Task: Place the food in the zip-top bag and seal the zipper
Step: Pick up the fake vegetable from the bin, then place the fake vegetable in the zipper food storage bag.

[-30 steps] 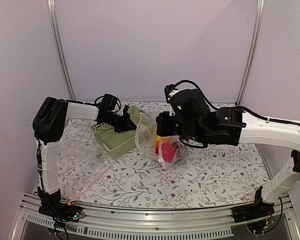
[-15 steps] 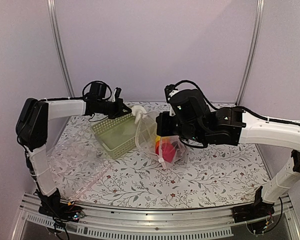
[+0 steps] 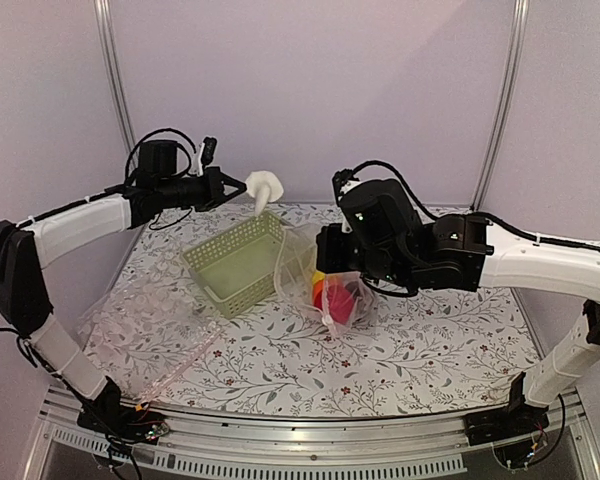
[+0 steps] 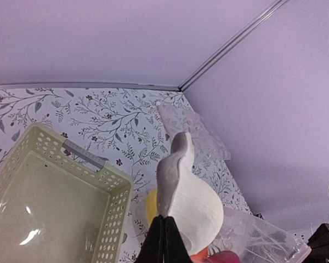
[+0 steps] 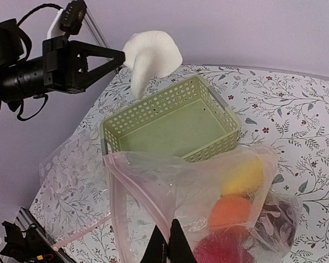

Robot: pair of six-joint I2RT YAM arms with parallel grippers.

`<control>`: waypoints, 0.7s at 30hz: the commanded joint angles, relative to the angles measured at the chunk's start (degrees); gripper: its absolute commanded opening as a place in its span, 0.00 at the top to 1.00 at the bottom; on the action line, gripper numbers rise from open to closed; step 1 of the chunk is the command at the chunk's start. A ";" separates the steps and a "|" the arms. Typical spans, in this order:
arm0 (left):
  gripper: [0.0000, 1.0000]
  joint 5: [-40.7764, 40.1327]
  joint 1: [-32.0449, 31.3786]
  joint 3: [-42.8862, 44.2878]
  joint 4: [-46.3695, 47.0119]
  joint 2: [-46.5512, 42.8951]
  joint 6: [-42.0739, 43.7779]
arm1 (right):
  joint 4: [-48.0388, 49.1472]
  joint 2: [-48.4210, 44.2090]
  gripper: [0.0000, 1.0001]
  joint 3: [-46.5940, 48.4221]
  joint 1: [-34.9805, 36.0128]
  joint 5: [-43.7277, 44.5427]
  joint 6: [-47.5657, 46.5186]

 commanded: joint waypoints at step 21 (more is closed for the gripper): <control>1.00 3.50 -14.29 -10.66 -7.10 -28.75 21.76 | -0.14 -3.05 1.00 -0.03 -0.44 3.25 -1.45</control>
